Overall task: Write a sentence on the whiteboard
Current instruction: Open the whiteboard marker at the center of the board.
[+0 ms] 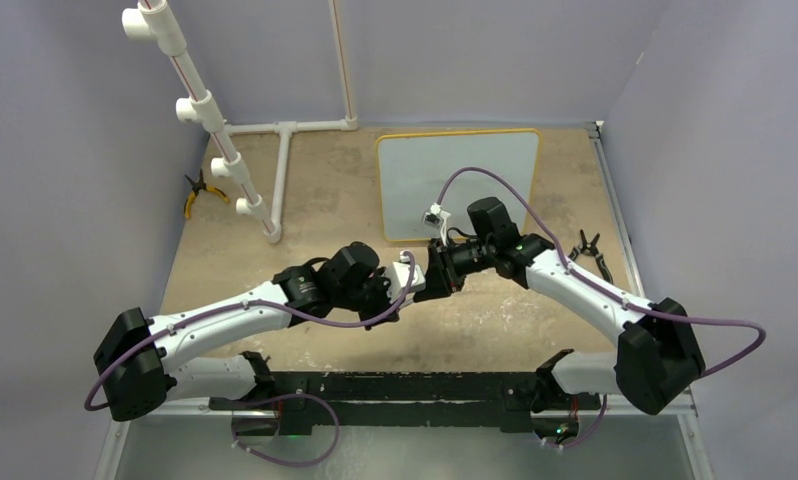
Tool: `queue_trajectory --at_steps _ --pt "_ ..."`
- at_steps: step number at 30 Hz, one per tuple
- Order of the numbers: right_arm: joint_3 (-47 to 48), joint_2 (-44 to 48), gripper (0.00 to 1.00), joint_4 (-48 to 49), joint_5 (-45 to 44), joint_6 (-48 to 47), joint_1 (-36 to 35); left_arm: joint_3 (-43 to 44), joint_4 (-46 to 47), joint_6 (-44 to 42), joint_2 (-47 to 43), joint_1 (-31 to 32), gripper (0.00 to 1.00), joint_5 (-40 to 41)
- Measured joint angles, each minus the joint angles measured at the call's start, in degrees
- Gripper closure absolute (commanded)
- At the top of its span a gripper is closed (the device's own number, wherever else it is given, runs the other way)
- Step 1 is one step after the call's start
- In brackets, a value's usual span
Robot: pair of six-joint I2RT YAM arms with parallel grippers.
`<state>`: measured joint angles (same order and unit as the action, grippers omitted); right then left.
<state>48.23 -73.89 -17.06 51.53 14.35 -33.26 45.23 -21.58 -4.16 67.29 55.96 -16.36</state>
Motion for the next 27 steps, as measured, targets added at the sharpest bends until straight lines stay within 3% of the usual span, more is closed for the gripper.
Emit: queue_trajectory --at_steps 5,10,18,27 --pt "0.1 -0.1 0.69 -0.2 0.4 -0.1 -0.1 0.0 0.1 0.0 0.3 0.0 1.0 -0.7" --pt "0.1 -0.1 1.0 -0.1 1.8 -0.3 -0.1 0.0 0.1 0.0 0.5 0.0 1.0 -1.1" --pt "2.5 -0.1 1.0 -4.5 2.0 -1.5 -0.1 0.0 1.1 0.0 0.3 0.2 1.0 -1.2" --pt "11.7 3.7 1.0 -17.3 -7.7 -3.1 -0.6 -0.2 6.2 -1.4 -3.0 1.6 1.0 2.5"
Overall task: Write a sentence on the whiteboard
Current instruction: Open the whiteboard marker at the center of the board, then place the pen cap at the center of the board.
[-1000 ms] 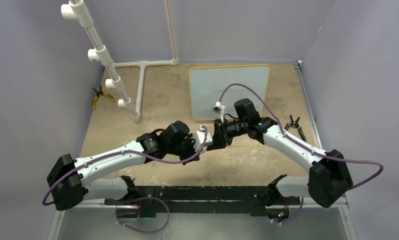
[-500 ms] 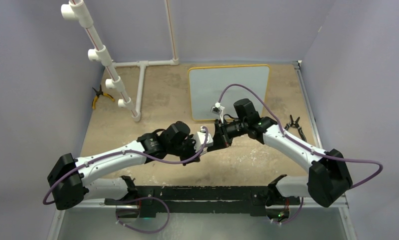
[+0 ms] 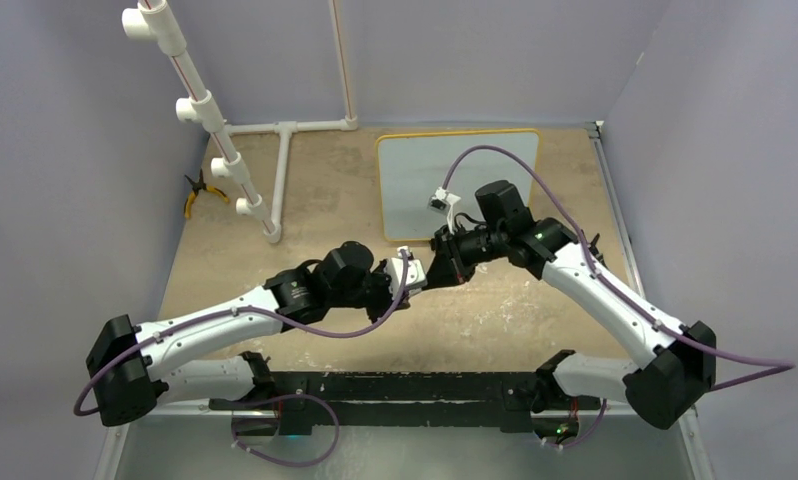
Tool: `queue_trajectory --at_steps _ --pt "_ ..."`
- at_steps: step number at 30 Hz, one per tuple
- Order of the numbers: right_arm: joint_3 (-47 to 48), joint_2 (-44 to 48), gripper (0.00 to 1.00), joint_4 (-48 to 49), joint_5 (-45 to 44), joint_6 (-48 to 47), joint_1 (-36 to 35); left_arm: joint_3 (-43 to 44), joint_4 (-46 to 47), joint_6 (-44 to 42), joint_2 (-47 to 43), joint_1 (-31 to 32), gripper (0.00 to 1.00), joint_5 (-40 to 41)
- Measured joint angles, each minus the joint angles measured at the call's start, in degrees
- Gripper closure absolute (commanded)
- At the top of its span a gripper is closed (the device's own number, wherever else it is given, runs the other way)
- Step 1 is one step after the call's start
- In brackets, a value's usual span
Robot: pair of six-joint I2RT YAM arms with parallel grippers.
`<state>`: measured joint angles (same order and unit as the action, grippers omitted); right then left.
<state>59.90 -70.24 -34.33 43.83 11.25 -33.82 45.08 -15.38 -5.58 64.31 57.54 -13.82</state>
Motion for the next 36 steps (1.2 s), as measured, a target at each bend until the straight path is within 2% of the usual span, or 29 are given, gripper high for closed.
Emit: queue_trajectory --at_steps 15,22,28,32,36 --pt "7.0 6.2 1.0 -9.4 -7.0 -1.3 0.3 -0.9 8.9 -4.1 -2.8 1.1 1.0 1.4" --pt "11.0 9.7 1.0 -12.5 -12.6 -1.9 2.4 -4.4 -1.1 -4.1 -3.0 0.3 1.0 5.1" --pt "11.6 10.5 1.0 -13.7 -16.3 -1.8 2.4 -4.5 -2.7 -3.7 -3.0 0.3 1.0 5.7" --pt "11.0 10.3 1.0 -13.5 -19.9 -1.2 2.4 -4.4 -3.1 -0.9 -3.0 0.3 1.0 7.3" --pt "7.7 10.7 1.0 -9.0 -23.4 0.0 2.4 -3.6 -3.0 5.9 -1.4 0.3 1.0 10.4"
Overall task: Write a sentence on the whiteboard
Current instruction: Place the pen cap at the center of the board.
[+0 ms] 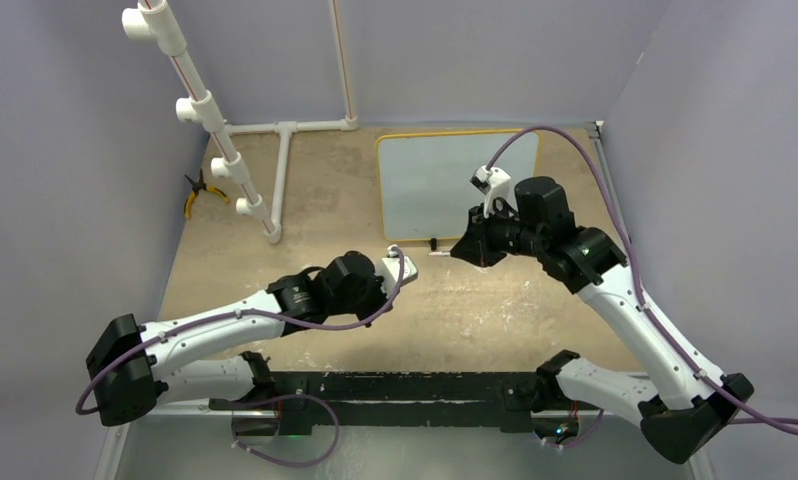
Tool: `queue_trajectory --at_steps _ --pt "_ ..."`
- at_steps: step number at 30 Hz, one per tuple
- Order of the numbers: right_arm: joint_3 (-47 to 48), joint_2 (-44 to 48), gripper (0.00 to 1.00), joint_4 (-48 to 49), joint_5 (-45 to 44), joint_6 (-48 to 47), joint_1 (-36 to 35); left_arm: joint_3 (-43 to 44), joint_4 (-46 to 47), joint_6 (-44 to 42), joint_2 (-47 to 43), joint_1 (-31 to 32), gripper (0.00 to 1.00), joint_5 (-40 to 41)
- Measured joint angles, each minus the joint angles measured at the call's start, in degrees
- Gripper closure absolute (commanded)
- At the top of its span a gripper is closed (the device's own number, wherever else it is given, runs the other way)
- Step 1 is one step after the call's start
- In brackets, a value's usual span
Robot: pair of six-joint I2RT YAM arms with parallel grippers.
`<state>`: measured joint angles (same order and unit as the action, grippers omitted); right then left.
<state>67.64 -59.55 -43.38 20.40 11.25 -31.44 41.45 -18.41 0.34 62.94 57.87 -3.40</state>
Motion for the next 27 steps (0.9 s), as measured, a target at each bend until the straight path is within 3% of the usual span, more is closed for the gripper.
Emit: queue_trajectory --at_steps 7,16,25,27 --pt "-10.5 7.1 1.0 14.1 -3.7 4.6 0.0 -1.4 4.2 14.9 3.8 0.0 1.0 8.9" --pt "-21.0 11.8 1.0 31.9 -5.3 7.1 0.0 -5.6 12.0 26.8 12.5 -2.1 0.87 13.4" --pt "-27.6 12.6 1.0 40.9 -6.6 7.2 0.0 -7.5 17.3 29.5 15.7 -6.3 0.4 10.9" --pt "-27.9 12.4 1.0 42.2 -7.3 7.2 0.0 -7.9 17.9 29.8 15.6 -7.7 0.23 9.6"
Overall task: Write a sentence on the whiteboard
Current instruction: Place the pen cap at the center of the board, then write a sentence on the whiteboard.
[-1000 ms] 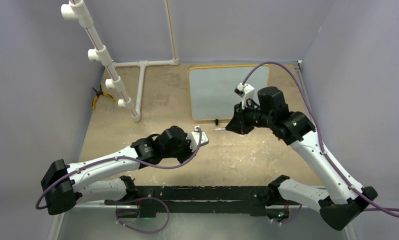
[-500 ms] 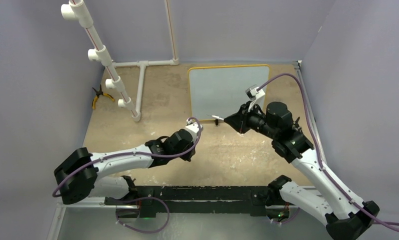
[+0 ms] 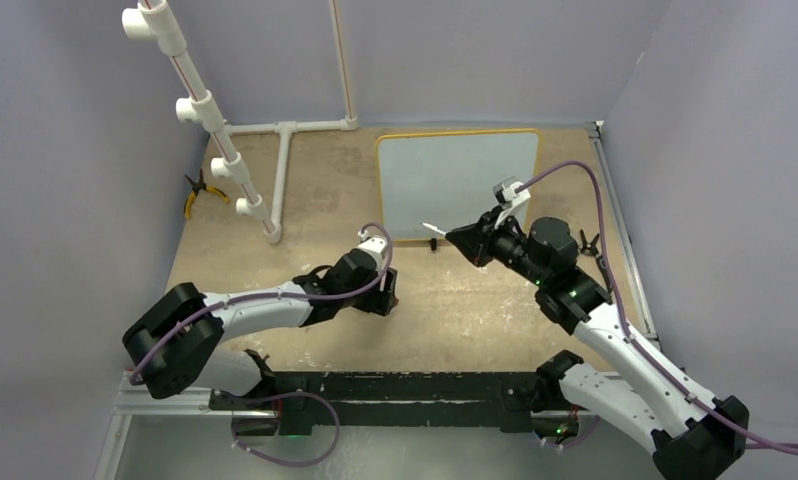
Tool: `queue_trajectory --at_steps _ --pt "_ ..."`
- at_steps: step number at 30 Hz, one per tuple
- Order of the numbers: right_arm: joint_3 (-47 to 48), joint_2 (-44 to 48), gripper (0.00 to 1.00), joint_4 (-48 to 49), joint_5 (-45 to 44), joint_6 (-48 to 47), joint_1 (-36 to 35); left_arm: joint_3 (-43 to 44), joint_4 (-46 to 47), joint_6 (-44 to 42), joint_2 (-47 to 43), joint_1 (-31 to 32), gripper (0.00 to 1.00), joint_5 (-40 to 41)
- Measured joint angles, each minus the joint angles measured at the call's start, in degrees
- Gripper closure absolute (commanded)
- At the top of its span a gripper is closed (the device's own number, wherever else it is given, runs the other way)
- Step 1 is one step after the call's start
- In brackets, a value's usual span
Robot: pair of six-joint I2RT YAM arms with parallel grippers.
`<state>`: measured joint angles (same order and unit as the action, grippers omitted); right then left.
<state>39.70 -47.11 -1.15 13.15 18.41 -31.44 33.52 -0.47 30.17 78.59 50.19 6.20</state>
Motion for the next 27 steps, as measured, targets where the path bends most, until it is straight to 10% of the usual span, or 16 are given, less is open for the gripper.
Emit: queue_trajectory --at_steps 12,27 --pt "-0.7 -4.4 1.0 9.5 -2.4 -0.5 0.0 8.0 -5.1 -4.2 -3.4 -11.5 0.1 -11.6" --pt "7.8 -19.3 1.0 15.5 -3.4 0.0 0.0 30.1 -4.5 -16.6 11.5 -29.2 0.29 -37.0"
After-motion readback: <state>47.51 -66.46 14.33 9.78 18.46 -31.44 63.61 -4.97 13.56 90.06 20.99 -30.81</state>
